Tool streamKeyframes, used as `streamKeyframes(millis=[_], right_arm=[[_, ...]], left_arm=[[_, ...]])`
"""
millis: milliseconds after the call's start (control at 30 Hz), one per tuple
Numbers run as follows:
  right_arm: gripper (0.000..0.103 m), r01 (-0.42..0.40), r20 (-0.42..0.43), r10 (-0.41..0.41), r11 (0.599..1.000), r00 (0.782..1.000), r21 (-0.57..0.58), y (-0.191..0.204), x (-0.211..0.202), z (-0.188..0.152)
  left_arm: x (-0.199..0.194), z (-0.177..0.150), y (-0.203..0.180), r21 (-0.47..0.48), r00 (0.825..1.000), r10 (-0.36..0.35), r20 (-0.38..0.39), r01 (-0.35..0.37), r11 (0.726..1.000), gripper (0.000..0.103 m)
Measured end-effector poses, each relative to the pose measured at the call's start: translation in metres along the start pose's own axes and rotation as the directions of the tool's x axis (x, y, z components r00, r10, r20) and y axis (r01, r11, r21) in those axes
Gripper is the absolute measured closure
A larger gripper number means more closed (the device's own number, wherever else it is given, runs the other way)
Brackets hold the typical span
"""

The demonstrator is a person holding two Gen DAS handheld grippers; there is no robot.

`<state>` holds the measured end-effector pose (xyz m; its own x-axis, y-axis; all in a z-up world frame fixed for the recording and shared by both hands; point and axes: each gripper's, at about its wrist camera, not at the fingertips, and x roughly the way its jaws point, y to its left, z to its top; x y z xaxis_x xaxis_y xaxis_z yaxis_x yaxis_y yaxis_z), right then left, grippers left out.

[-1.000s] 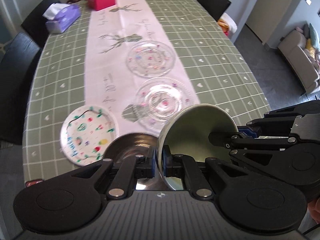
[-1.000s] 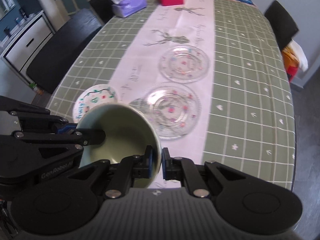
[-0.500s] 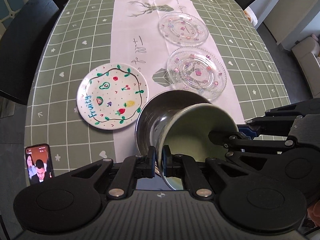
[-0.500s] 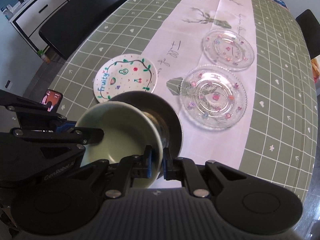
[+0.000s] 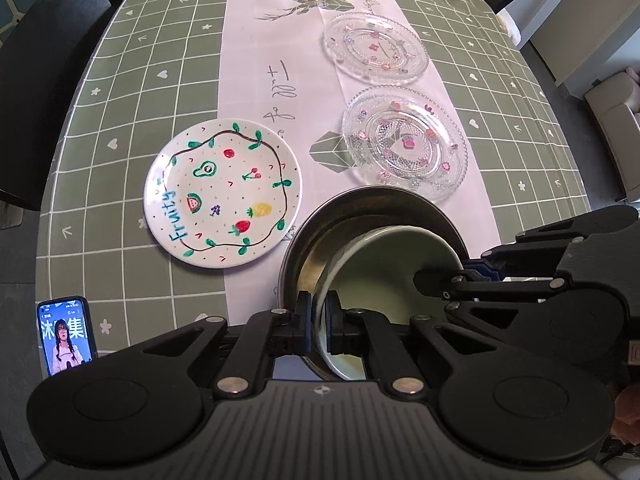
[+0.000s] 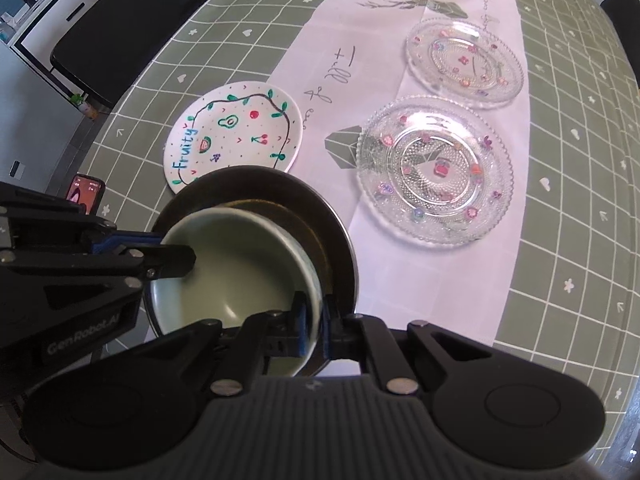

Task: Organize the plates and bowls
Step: 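Lower the green bowl into the stacked steel bowls and open both grippers, then lift both grippers away from the bowl stack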

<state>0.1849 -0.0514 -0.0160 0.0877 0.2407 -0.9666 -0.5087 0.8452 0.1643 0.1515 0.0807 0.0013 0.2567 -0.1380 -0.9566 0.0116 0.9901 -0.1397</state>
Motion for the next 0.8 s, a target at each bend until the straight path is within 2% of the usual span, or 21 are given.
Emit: streamKeyframes(millis=[233,300,367,600,700,733,800], right_arm=[[0.098,-0.011,-0.013,0.01,1.0,1.0,-0.012,0.001,0.002,0.009],[0.094,-0.005,-0.007,0.005,1.0,1.0,-0.02,0.003,0.0,0.012],[0.088,0.003,0.014,-0.003,1.0,1.0,-0.027,0.004,-0.005,0.015],[0.087,0.007,0.083,-0.004,0.999,0.997,-0.033,0.004,-0.032,0.023],[0.081,0.014,0.102,-0.011,0.999,0.995,-0.03,0.002,-0.038,0.022],[0.077,0.016,0.107,-0.013,1.0,0.994,-0.027,0.0,-0.039,0.022],[0.076,0.023,0.109,-0.021,1.0,0.994,-0.019,-0.002,-0.039,0.02]], left_arm=[[-0.005,0.005,0.004,-0.006,1.0,-0.015,0.016,0.015,1.0,0.096],[-0.007,0.006,0.004,-0.007,0.999,-0.026,0.023,0.026,1.0,0.096],[-0.011,0.007,0.003,-0.001,0.999,-0.017,0.04,0.017,1.0,0.096],[-0.031,0.012,0.003,0.003,0.992,-0.028,0.122,0.028,1.0,0.096],[-0.036,0.013,0.005,-0.005,0.988,-0.026,0.151,0.027,1.0,0.095],[-0.036,0.013,0.005,0.0,0.987,-0.021,0.157,0.021,1.0,0.095],[-0.034,0.011,0.006,0.006,0.986,-0.015,0.164,0.014,1.0,0.087]])
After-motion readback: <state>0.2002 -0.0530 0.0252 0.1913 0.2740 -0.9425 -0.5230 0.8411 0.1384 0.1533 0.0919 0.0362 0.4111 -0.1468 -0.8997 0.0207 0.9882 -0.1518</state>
